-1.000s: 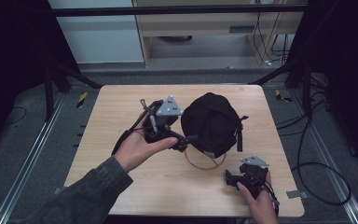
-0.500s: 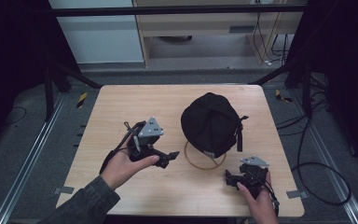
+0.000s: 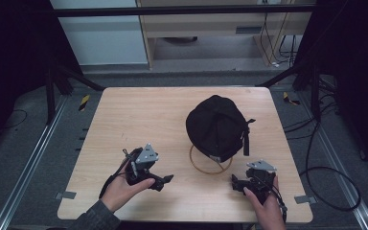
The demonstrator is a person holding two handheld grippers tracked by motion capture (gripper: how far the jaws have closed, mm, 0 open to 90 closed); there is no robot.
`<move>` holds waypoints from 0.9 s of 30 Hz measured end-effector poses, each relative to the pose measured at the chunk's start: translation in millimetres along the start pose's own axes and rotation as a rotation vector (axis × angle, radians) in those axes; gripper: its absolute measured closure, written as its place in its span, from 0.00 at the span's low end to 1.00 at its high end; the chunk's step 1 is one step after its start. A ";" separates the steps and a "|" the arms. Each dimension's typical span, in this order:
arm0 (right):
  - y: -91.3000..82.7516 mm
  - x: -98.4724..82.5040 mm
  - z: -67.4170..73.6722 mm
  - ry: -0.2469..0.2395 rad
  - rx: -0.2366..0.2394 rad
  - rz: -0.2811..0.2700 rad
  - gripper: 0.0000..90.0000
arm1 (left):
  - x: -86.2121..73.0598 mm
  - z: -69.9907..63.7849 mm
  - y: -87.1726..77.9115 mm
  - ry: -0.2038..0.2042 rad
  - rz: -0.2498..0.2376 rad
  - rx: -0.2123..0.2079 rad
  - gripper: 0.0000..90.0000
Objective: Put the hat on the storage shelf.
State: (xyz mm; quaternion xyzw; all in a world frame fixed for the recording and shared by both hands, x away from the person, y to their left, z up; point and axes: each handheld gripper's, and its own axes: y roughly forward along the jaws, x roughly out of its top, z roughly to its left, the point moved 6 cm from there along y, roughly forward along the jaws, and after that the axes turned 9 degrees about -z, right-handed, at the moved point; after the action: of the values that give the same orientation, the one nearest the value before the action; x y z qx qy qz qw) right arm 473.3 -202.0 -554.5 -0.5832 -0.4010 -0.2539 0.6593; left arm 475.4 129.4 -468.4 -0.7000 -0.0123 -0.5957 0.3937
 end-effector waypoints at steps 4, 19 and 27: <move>0.0 0.0 0.0 0.000 0.000 0.000 0.00 | -14.0 10.1 -1.3 -0.021 -0.008 0.021 0.06; 0.0 0.0 0.1 0.001 -0.001 0.000 0.00 | -59.5 50.3 -9.9 -0.103 -0.012 0.122 0.07; 0.1 0.1 0.2 0.001 -0.002 0.000 0.00 | -71.9 69.1 -23.7 -0.093 0.009 0.179 0.06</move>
State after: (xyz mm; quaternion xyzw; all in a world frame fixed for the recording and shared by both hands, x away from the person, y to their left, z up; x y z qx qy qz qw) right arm 473.3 -201.8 -554.5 -0.5836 -0.4006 -0.2544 0.6590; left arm 499.9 217.3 -515.0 -0.6889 -0.0806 -0.5575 0.4562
